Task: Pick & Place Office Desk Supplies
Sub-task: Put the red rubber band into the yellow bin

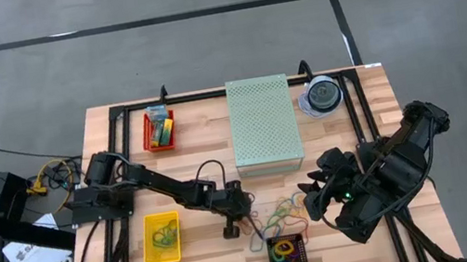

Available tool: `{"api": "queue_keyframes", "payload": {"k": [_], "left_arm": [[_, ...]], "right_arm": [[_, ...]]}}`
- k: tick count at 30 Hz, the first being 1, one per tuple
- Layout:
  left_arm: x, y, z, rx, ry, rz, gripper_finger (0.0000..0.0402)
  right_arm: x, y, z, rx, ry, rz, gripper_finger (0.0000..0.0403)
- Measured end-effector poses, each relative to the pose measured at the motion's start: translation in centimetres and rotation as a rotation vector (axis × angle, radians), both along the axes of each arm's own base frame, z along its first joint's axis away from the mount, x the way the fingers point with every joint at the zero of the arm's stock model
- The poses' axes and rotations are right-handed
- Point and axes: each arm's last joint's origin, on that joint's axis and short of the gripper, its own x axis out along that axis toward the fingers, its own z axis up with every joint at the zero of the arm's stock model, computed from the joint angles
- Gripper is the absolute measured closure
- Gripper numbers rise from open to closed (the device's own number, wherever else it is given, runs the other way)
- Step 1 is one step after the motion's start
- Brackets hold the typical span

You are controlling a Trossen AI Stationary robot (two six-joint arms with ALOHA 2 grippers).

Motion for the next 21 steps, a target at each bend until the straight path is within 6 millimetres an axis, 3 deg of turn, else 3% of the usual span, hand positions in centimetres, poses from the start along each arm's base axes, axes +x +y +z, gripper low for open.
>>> {"api": "queue_keyframes", "payload": {"k": [4, 11, 21], "left_arm": [[0.0, 0.1, 1.5, -0.052, -0.045, 0.04, 0.04], [-0.6, 0.2, 6.7, -0.111, -0.197, 0.099, 0.0401], [-4.7, 0.9, 13.0, -0.182, -0.2, 0.161, 0.0401]], "right_arm": [[0.0, 0.0, 0.0, 0.001, -0.001, 0.0, 0.0212], [0.0, 0.0, 0.0, 0.003, -0.004, 0.0, 0.0212], [0.0, 0.0, 0.0, -0.015, -0.013, -0.006, 0.0212]]}}
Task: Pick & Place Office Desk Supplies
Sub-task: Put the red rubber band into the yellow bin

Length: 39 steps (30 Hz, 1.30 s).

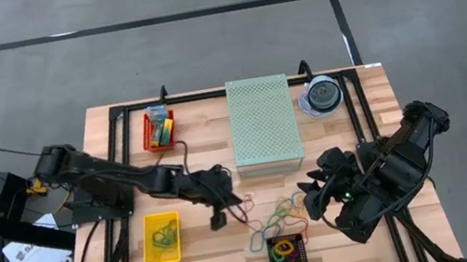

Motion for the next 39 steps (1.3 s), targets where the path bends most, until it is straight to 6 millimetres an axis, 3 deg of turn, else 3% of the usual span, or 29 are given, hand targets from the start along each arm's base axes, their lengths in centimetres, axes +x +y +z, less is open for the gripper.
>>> {"api": "queue_keyframes", "payload": {"k": [6, 19, 24, 31, 39], "left_arm": [[-4.1, -0.2, 1.7, -0.035, 0.161, 0.033, 0.0401], [-13.1, -3.4, 3.3, -0.09, 0.437, 0.207, 0.0401], [-15.6, -5.0, 1.9, -0.117, 0.53, 0.321, 0.0401], [-18.3, -5.9, -1.9, -0.221, 0.638, 0.565, 0.04], [-18.7, -6.3, -3.5, -0.303, 0.642, 0.619, 0.0365]], "right_arm": [[0.1, -0.1, 0.0, -0.007, 0.002, 0.001, 0.0212], [0.3, -0.4, 0.0, -0.03, 0.0, -0.005, 0.0212], [0.3, -0.4, 0.1, -0.036, -0.005, -0.008, 0.0212], [0.3, -0.4, 0.1, -0.036, -0.005, -0.008, 0.0212], [0.4, -0.6, 0.1, -0.033, -0.007, -0.016, 0.0212]]}}
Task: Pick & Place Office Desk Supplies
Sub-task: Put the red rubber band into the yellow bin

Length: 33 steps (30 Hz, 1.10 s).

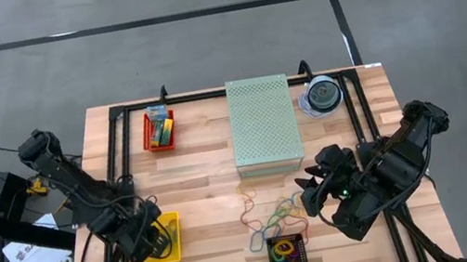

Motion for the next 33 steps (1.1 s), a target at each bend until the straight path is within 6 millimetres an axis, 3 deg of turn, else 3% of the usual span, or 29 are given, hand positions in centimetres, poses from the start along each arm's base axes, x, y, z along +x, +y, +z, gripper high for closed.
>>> {"api": "queue_keyframes", "payload": {"k": [8, 14, 18, 22, 28, 33], "left_arm": [[0.6, -0.1, 0.2, -0.024, -0.057, 0.033, 0.0267], [1.5, -0.3, 1.3, -0.026, -0.273, 0.042, 0.0217], [2.3, -0.3, 3.2, 0.011, -0.527, -0.034, 0.0218], [4.4, -0.1, 5.1, 0.015, -0.717, -0.174, 0.0239], [10.0, 2.3, 8.0, 0.095, -0.996, -0.322, 0.0272], [14.5, 4.6, 10.2, 0.236, -1.04, -0.484, 0.0286]], "right_arm": [[0.0, 0.0, 0.0, 0.003, -0.002, -0.003, 0.0212], [0.0, 0.0, 0.0, 0.005, -0.004, -0.003, 0.0212], [0.0, 0.0, 0.0, 0.005, -0.005, -0.002, 0.0212], [0.0, 0.0, 0.0, 0.005, -0.005, -0.002, 0.0212], [0.0, 0.0, 0.0, 0.005, -0.005, -0.002, 0.0212], [0.1, 0.1, 0.0, 0.006, -0.007, 0.0, 0.0212]]}}
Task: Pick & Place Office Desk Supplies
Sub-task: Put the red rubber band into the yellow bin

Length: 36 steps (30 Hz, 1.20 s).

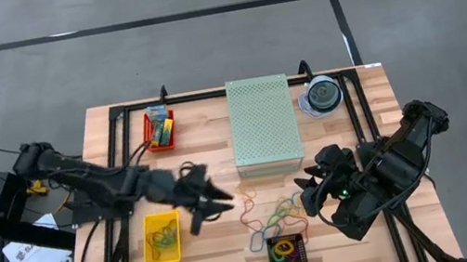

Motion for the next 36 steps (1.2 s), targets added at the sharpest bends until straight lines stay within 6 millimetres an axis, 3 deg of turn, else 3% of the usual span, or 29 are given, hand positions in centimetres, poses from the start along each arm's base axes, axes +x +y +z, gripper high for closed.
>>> {"api": "queue_keyframes", "payload": {"k": [4, 8, 14, 20, 27, 36], "left_arm": [[2.9, 0.5, 0.5, 0.155, 0.041, -0.066, 0.029], [4.9, -0.1, -1.0, 0.266, 0.165, -0.131, 0.0287], [6.6, -1.9, -5.2, 0.405, 0.294, -0.238, 0.0281], [7.9, -3.5, -9.8, 0.515, 0.397, -0.338, 0.03], [9.3, -3.5, -14.9, 0.517, 0.516, -0.368, 0.0316], [10.6, -2.5, -18.0, 0.49, 0.552, -0.363, 0.0317]], "right_arm": [[0.0, 0.0, 0.0, 0.005, -0.004, -0.003, 0.0212], [0.0, 0.0, 0.0, 0.007, -0.005, -0.005, 0.0212], [0.0, 0.0, 0.0, 0.006, -0.005, -0.004, 0.0212], [0.0, 0.0, 0.0, 0.004, -0.003, -0.002, 0.0212], [0.0, 0.1, 0.0, 0.007, -0.007, 0.0, 0.0212], [-0.2, 0.4, 0.0, 0.011, -0.006, 0.012, 0.0212]]}}
